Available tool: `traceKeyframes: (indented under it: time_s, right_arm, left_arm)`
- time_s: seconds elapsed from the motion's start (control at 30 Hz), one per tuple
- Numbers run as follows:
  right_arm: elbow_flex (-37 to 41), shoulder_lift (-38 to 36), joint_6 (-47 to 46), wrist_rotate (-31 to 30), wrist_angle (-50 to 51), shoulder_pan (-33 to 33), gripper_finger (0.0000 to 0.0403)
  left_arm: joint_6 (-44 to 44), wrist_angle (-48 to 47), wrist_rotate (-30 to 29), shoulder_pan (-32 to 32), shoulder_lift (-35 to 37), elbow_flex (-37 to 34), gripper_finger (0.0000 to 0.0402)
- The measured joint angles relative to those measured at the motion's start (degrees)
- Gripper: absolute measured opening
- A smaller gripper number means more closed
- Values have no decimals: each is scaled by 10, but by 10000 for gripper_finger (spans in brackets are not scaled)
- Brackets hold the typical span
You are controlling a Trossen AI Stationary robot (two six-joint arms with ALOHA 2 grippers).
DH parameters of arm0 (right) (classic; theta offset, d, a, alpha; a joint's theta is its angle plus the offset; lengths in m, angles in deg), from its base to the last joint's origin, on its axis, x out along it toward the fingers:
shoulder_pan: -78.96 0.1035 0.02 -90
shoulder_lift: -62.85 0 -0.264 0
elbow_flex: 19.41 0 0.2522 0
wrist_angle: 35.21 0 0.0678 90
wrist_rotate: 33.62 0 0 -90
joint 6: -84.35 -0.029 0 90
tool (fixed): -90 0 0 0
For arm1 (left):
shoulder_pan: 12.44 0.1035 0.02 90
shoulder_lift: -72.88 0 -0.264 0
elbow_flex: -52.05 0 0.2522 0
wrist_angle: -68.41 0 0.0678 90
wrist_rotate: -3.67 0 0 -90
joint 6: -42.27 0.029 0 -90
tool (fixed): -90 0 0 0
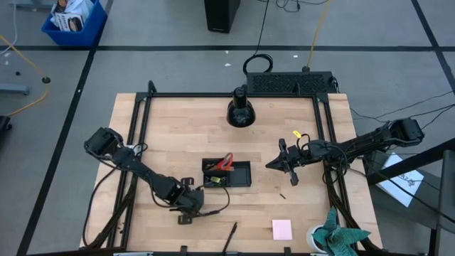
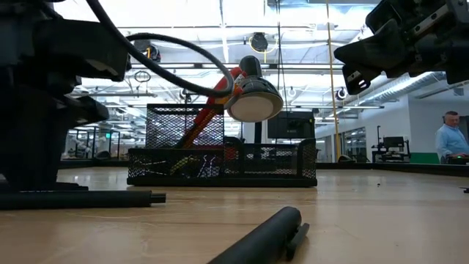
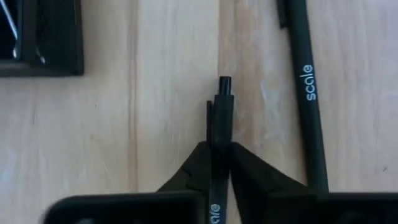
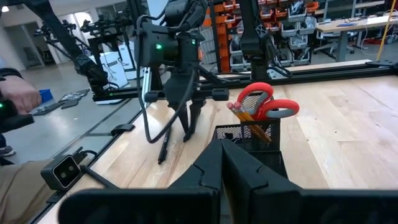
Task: Pick and place office supplies into organizer
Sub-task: Put the top pen into the top left section of the desk organizer
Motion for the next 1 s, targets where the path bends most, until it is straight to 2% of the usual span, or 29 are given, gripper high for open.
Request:
traceKeyframes:
  time_s: [0.07, 0.2, 0.4, 0.57, 0.73, 0.9, 1.0]
  right_arm:
    - [0, 0, 0, 0, 0, 0, 0]
    - [0, 0, 0, 0, 0, 0, 0]
    - [0, 0, 0, 1, 0, 0, 0]
    - [0, 0, 0, 2, -1, 0, 0]
    - [0, 0, 0, 2, -2, 0, 0]
    - [0, 0, 0, 3, -4, 0, 0]
    - [0, 0, 0, 3, -4, 0, 0]
  left_arm:
    - [14, 6, -1, -3, 0, 0, 15]
    - [39, 38, -22, -5, -1, -2, 28]
    - [83, 115, -93, -11, 22, -6, 26]
    - [136, 173, -162, -11, 105, -3, 10]
    - [258, 270, -239, -10, 196, -3, 23]
    - [374, 371, -243, 6, 230, -22, 13]
    - [408, 458, -235, 33, 235, -58, 9]
